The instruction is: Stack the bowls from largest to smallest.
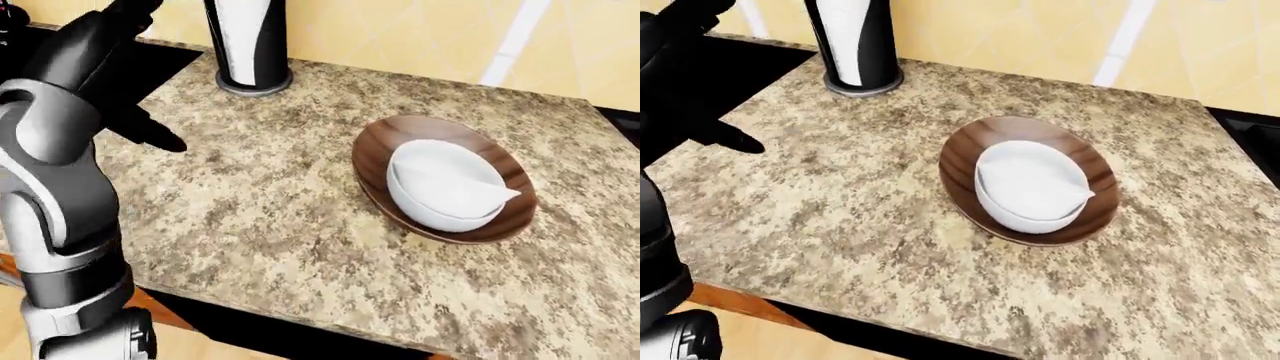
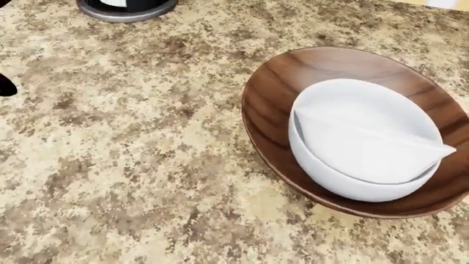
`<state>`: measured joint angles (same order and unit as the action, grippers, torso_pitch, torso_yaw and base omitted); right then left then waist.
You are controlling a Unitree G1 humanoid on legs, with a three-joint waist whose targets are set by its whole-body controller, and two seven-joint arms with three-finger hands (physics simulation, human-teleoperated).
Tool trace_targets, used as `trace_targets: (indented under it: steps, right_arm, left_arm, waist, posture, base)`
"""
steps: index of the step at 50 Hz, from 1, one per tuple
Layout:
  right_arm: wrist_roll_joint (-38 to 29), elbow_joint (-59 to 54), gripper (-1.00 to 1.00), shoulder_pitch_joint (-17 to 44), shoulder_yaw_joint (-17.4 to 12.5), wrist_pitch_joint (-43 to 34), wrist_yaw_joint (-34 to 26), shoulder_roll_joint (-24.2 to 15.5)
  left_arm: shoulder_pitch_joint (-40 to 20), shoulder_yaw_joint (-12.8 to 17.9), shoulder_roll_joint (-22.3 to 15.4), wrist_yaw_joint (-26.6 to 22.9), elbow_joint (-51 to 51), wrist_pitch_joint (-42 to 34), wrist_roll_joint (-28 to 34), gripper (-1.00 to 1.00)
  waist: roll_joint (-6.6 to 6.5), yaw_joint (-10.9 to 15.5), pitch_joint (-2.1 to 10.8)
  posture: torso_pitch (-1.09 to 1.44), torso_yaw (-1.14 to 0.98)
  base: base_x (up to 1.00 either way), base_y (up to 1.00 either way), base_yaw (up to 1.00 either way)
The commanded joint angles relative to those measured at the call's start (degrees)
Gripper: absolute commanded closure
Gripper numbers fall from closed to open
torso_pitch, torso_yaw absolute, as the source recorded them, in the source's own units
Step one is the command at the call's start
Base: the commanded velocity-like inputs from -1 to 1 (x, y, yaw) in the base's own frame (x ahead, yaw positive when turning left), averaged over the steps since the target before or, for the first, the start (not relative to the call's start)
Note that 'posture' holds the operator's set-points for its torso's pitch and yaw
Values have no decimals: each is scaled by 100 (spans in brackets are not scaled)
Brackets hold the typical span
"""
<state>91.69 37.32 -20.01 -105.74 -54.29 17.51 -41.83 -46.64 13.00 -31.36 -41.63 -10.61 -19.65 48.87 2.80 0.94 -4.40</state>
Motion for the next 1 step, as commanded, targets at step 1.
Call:
trace_targets:
  steps: [1]
  right_arm:
    - [-86, -103, -100, -113, -254, 138, -272, -115]
  left_arm:
    - [-137, 173, -301, 569, 271, 186, 69, -100]
  waist:
    - [5, -1, 95]
  posture:
    - [0, 0]
  base:
    - [0, 0, 0]
